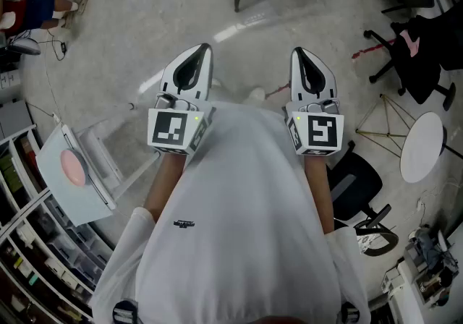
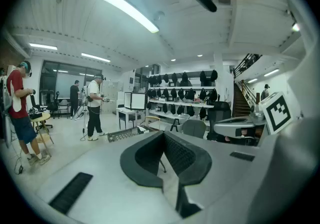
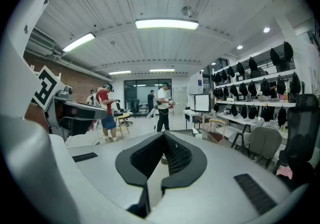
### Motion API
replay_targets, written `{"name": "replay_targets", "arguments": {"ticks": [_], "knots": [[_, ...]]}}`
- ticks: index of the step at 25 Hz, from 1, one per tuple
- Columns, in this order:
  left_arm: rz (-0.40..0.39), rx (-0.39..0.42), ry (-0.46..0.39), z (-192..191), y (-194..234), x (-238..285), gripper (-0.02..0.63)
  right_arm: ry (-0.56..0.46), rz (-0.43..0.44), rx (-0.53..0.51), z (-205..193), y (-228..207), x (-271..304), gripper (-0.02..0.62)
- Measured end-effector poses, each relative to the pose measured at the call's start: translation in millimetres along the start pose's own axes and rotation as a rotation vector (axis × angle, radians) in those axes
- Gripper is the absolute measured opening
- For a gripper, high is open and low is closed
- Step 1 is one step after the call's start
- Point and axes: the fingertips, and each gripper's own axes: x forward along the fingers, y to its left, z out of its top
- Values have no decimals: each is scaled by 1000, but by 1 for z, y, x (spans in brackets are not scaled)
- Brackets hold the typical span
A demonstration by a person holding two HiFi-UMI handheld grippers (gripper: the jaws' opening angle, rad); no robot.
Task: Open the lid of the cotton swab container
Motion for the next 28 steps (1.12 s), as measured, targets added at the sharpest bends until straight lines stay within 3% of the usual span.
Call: {"name": "replay_targets", "arguments": {"ticks": [3, 6, 12, 28], "knots": [[-12, -11, -24, 5, 7, -5, 3, 1, 0, -8, 2, 8, 4, 0], [2, -14, 4, 2, 12, -8, 2, 7, 3, -23, 2, 11, 9, 0], [-35, 0, -24, 3, -5, -3, 3, -28, -9, -5, 4, 3, 3, 0], [-53, -25, 14, -7, -28, 17, 3, 3, -30, 52, -17, -28, -11, 0]]}}
